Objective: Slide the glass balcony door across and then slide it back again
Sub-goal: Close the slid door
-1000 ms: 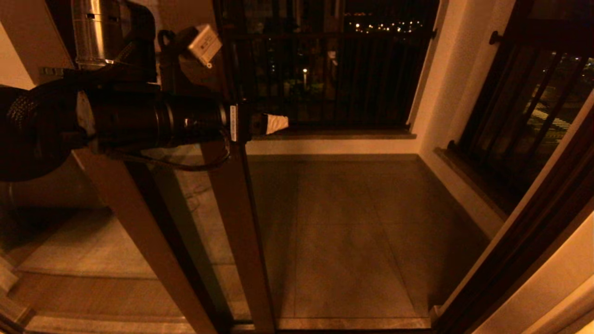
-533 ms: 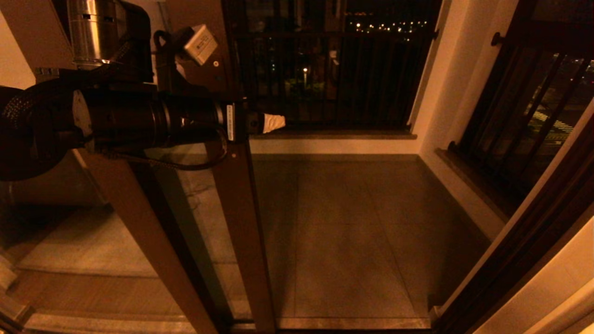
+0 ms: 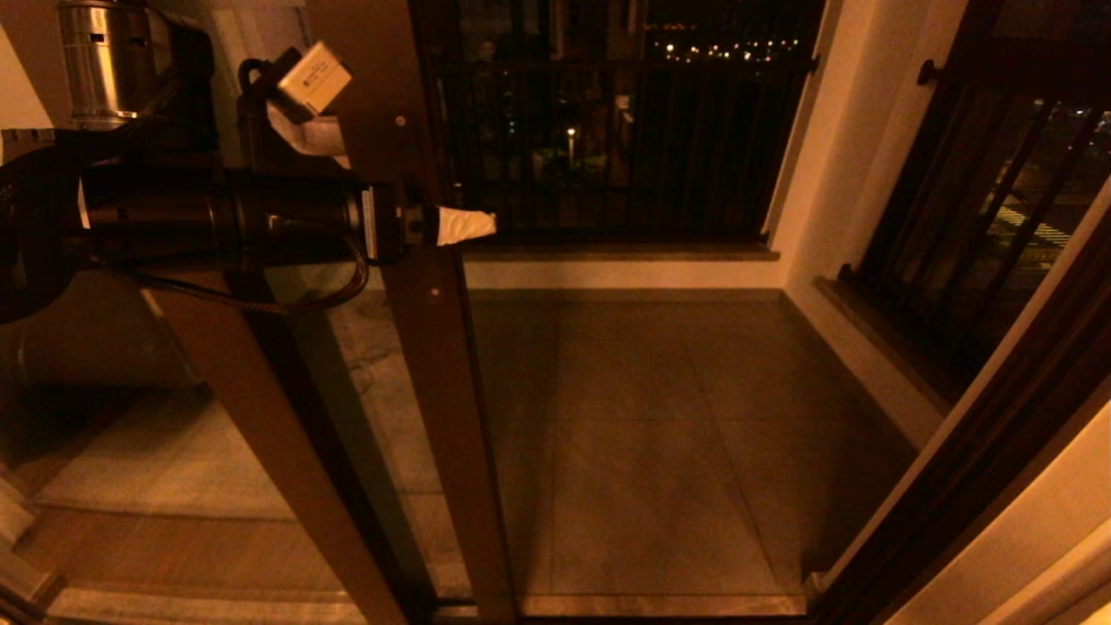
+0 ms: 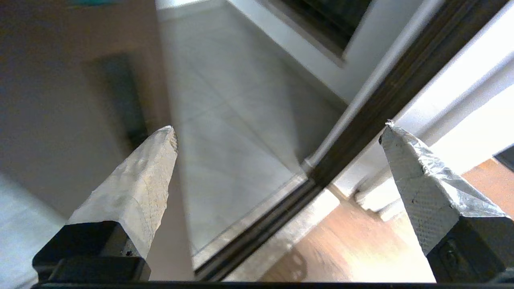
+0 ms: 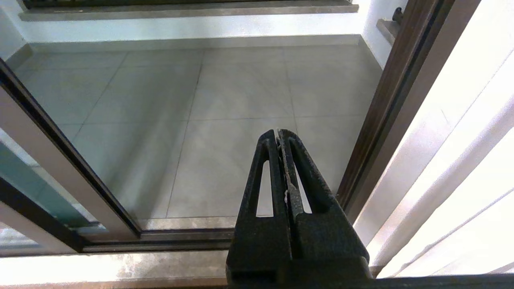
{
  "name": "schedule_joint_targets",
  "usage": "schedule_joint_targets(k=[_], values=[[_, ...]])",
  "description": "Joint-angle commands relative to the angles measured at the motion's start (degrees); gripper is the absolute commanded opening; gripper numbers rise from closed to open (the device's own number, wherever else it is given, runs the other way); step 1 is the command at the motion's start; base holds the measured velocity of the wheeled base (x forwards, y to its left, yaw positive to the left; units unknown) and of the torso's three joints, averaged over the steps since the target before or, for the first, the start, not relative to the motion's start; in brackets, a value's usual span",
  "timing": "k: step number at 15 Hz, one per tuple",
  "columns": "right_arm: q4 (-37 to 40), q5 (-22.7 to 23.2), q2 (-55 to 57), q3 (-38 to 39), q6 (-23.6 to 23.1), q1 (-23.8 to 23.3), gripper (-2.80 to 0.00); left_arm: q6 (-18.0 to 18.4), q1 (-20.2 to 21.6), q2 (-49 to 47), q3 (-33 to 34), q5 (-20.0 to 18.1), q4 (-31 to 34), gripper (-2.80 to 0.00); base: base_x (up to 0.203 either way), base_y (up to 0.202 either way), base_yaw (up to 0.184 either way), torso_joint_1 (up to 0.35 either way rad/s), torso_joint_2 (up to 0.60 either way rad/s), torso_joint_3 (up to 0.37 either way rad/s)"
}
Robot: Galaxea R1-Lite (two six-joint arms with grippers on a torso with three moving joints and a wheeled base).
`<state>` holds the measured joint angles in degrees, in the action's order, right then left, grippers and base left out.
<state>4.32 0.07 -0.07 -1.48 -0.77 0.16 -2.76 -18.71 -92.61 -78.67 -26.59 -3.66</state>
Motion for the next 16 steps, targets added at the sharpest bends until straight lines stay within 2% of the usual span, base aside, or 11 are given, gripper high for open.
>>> schedule_joint_targets(k=[1,16], values=[[-0.01,0.01,0.07,0.03,-0.02,0.02,-2.8,-0.06,0.6,-0.1,0.27,-0.04,-0.04,0.0,0.0,0.0,0.0,0.0,0.0,0.0],[-0.01,0.01,0.07,0.02,-0.02,0.02,-2.8,-0.06,-1.07,-3.98,-2.9,-0.3,-0.21,0.0,0.0,0.0,0.0,0.0,0.0,0.0]])
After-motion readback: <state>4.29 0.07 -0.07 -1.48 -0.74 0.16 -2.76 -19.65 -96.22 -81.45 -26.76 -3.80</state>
